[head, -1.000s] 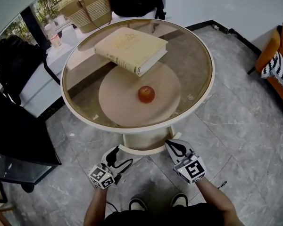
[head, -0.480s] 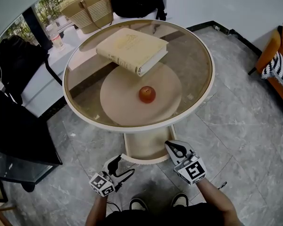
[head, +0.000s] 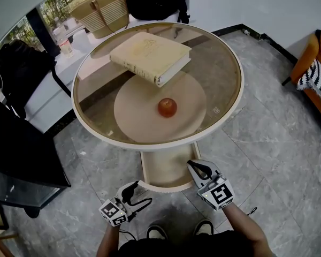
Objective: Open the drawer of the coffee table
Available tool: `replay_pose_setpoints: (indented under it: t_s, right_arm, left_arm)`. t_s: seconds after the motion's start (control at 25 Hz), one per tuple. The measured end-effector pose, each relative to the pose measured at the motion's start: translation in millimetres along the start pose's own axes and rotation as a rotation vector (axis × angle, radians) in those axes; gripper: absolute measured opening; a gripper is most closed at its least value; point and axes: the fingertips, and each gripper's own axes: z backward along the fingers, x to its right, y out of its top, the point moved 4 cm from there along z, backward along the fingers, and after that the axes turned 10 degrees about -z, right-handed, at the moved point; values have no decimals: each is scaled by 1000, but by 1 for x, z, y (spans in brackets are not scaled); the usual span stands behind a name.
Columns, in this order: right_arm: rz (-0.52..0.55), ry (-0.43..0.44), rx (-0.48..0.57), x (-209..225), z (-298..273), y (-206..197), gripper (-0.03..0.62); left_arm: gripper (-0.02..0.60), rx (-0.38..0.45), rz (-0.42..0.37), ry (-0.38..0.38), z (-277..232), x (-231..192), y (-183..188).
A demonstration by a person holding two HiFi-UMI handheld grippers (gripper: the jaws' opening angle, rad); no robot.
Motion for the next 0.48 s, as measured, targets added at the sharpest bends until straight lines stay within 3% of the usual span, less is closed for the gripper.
replay_pose_setpoints:
  t_s: [0.16,0.48]
  right_arm:
    - [-1,-3,1,1,1,0,5]
    - [-10,-14,-4,2,2,-3,5]
  left_arm:
    - [385,-20,-25,-9,1,1,1]
    - [385,-8,-39,62,8,-8,12]
